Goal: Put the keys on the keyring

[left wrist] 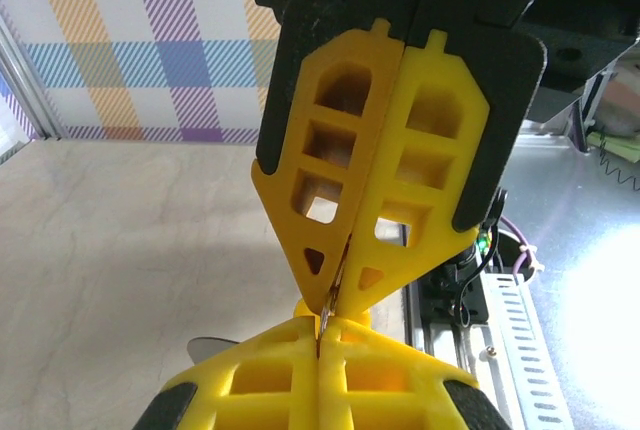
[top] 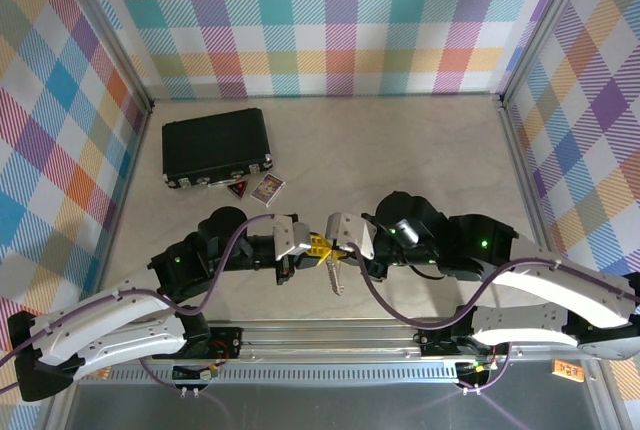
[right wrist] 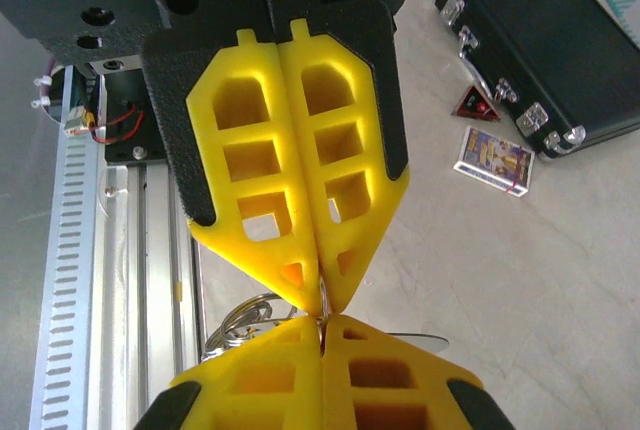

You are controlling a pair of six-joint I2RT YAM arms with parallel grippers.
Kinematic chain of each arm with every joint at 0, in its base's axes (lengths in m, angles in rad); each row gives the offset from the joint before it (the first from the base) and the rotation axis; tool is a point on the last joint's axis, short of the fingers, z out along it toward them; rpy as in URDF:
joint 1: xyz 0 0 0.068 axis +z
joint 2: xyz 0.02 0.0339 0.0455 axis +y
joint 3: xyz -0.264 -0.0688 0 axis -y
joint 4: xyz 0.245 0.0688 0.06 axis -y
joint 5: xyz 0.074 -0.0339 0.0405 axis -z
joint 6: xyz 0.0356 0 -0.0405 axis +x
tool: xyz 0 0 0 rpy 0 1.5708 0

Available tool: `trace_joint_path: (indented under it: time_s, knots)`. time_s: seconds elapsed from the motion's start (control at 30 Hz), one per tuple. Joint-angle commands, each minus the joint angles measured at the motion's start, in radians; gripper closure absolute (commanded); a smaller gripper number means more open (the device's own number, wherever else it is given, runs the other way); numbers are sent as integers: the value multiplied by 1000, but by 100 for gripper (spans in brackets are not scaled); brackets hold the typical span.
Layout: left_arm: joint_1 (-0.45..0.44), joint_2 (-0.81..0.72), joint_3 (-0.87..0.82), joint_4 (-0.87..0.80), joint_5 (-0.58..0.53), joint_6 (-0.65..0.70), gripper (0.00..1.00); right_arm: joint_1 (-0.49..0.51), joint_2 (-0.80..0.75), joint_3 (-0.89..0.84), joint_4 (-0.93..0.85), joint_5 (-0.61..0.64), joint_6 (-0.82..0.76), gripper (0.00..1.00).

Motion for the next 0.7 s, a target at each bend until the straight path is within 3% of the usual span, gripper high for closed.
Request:
trace_joint_path:
  time_s: [0.0,0.1,0.23,0.43,0.67]
  knots:
    - [4,-26,29,97,24,-47,100,19,-49,-27,102,-28,43,95]
    - [5,-35,29,139,66,-72,100,19,-76,-54,147,-21,67,87]
    - [5,-34,16,214,116,-121,100,19,-99,-80,183,-19,90,84]
    - [5,-37,-21,352,157,-195,100,19,-144,-107,230,-49,100,88]
    - [4,-25,-13,343,165,-197,100,19,-207,-151,290,-77,79,100]
